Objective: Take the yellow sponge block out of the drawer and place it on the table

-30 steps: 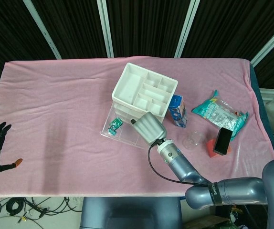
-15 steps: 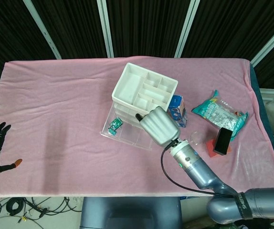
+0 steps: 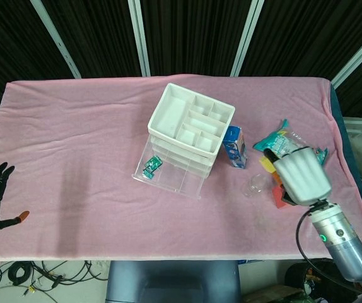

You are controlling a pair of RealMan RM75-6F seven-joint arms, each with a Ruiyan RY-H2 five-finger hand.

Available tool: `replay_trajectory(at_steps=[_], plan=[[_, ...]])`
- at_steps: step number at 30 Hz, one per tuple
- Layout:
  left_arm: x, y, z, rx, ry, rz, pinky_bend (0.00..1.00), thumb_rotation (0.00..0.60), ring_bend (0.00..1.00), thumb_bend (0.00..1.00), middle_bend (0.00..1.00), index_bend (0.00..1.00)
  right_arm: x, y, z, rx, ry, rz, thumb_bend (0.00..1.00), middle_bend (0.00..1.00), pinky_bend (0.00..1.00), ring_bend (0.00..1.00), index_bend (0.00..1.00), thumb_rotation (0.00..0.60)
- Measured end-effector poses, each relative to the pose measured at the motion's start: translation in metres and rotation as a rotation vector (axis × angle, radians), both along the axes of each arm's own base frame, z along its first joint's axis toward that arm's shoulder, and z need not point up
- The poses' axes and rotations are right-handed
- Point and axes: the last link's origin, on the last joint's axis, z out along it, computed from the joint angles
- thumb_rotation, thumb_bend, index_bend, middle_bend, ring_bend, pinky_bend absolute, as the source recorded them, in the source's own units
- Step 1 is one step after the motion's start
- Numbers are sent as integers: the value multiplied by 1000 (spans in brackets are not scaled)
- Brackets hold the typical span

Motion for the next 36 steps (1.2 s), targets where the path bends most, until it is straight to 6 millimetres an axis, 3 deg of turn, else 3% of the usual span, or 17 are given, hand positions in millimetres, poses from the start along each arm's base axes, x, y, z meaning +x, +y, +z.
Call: replay_trajectory(at_steps=[4, 7, 21, 28, 36], plan=[[1, 0, -1, -3, 4, -3, 0, 600, 0, 0, 0, 0, -38, 14, -5, 40, 35, -69, 381, 988, 894, 988, 612, 600], [1, 0, -2, -7, 5, -3, 0, 600, 0, 0, 0, 0, -51, 23, -22, 99, 38, -91, 381, 987, 894, 987, 612, 600], [0, 1, -1, -13, -7, 1, 0, 600, 0, 0, 0, 0, -80, 44, -130, 308, 47, -175, 351, 987, 894, 985, 609, 600], [1, 0, -2, -20, -7, -1, 0, 600, 0, 0, 0, 0, -96, 45, -155, 316, 41, -247, 294, 986, 894, 985, 469, 600], [1, 0, -2, -18, -8, -1, 0, 600, 0, 0, 0, 0, -105, 45, -160, 298, 58, -264, 246, 976, 891, 976, 249, 600]])
